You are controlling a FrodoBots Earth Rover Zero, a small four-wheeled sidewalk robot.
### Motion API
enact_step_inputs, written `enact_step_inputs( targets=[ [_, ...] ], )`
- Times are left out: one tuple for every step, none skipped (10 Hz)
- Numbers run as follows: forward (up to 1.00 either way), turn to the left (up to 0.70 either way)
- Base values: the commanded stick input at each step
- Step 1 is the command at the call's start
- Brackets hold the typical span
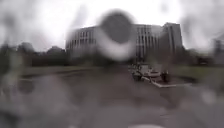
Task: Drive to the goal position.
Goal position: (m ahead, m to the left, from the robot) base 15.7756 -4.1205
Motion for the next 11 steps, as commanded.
enact_step_inputs(
  targets=[
    [1.00, -0.06],
    [1.00, -0.31],
    [1.00, -0.39],
    [1.00, -0.38],
    [1.00, -0.28],
    [1.00, -0.07],
    [1.00, 0.00],
    [1.00, 0.00],
    [1.00, 0.00],
    [1.00, 0.00],
    [1.00, 0.00]
  ],
)
